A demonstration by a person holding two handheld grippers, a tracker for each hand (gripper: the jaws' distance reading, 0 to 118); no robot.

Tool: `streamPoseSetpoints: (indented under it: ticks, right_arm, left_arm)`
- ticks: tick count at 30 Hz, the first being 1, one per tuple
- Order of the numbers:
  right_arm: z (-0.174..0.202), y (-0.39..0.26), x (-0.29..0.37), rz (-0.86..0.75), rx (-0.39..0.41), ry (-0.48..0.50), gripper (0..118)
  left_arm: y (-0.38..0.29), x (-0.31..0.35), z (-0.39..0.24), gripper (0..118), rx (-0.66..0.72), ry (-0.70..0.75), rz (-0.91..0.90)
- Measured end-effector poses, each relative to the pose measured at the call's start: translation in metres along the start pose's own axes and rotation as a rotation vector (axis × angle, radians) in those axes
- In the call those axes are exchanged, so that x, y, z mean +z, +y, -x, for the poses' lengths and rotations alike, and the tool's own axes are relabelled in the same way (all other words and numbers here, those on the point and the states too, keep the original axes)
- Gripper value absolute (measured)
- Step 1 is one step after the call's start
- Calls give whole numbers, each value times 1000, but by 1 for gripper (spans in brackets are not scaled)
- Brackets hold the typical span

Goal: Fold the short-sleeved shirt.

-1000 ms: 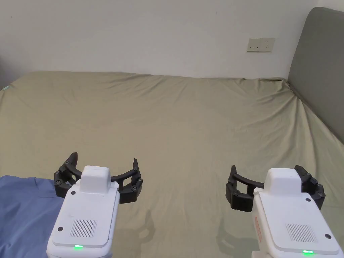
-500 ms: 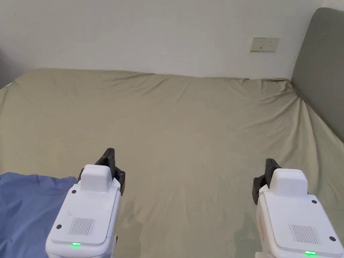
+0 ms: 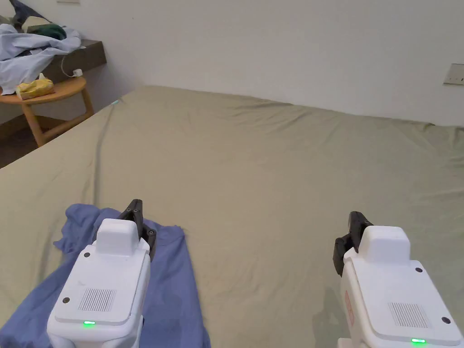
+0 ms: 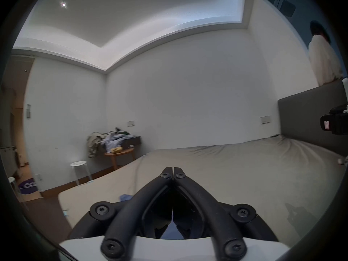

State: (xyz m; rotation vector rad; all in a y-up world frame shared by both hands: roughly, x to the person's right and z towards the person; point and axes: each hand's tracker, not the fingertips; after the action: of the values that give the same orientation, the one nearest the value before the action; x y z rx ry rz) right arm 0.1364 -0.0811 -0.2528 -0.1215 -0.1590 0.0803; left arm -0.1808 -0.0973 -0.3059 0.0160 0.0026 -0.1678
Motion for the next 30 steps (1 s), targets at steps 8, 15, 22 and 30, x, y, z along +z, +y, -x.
streamPoseSetpoints:
  ticks: [8,15,22,30]
  right_arm:
    - [95,10,-19,-16,-16,214,1]
    - [131,9,-20,-7,-13,284,1]
    - [122,0,-21,19,28,270,1]
    - [86,-15,-29,74,88,179,1]
  left_arm:
    - [-13,29,113,0,-25,238,67]
    - [-27,37,161,0,11,314,151]
    - [-58,-24,169,0,211,166,411]
    - [-125,-127,136,110,291,25,804]
